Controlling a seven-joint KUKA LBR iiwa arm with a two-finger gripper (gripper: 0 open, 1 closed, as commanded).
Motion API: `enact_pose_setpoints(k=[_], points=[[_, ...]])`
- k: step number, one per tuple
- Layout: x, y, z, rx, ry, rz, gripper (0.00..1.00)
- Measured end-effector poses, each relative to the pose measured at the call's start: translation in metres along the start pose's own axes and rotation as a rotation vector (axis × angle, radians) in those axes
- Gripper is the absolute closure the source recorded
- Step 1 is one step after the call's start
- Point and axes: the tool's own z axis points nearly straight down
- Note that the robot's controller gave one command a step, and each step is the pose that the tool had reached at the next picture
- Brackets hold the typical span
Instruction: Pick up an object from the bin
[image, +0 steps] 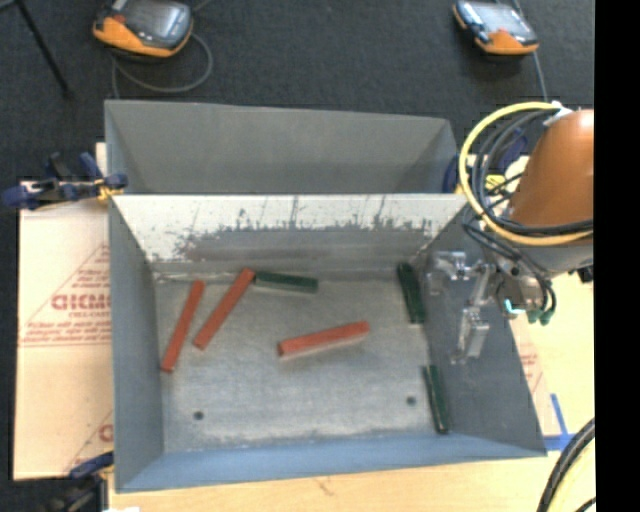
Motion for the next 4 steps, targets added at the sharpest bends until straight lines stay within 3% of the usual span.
enact_pose_setpoints(k=[1, 2, 3, 4], points=[[-0.001, 0.06, 0.094, -0.003, 0.001, -0.065, 0.0], [-0.043, 0.096, 0.177, -0.003, -0.005, -0.064, 0.0], [-0.043, 0.094, 0.172, 0.0, -0.008, -0.065, 1.0], [-0.041, 0.117, 0.025, 0.001, -0.015, -0.101, 1.0]])
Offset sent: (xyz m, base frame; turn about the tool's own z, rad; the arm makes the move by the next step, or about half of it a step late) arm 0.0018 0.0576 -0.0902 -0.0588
